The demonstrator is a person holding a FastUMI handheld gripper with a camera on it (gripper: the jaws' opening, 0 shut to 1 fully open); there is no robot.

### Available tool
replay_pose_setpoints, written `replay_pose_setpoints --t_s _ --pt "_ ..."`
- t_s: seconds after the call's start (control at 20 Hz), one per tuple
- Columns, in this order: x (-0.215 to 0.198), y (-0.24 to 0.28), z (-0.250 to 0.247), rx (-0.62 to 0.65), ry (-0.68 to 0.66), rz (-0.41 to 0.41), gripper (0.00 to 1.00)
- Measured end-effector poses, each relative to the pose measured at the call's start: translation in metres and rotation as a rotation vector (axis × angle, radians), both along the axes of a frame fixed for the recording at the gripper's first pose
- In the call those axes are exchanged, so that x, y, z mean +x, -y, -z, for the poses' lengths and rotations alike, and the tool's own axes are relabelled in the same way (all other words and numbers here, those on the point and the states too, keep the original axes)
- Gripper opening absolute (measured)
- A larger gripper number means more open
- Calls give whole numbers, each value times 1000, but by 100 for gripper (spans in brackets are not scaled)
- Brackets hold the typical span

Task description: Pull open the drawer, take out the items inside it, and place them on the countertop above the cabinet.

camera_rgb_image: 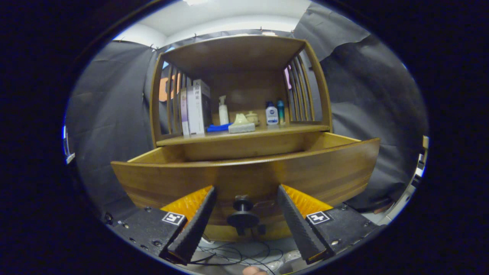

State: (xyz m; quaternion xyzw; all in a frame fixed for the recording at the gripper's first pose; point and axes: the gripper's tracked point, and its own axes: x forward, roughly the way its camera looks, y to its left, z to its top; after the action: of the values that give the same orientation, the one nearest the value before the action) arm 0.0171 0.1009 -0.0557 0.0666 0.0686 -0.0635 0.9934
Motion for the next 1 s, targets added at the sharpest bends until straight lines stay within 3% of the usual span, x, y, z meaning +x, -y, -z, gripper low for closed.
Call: replay_pose_setpoints --t_s 0.7,1.0 --pt "0 -2 -2 -18 16 3 100" --pt "24 3 -7 -26 11 -1 100"
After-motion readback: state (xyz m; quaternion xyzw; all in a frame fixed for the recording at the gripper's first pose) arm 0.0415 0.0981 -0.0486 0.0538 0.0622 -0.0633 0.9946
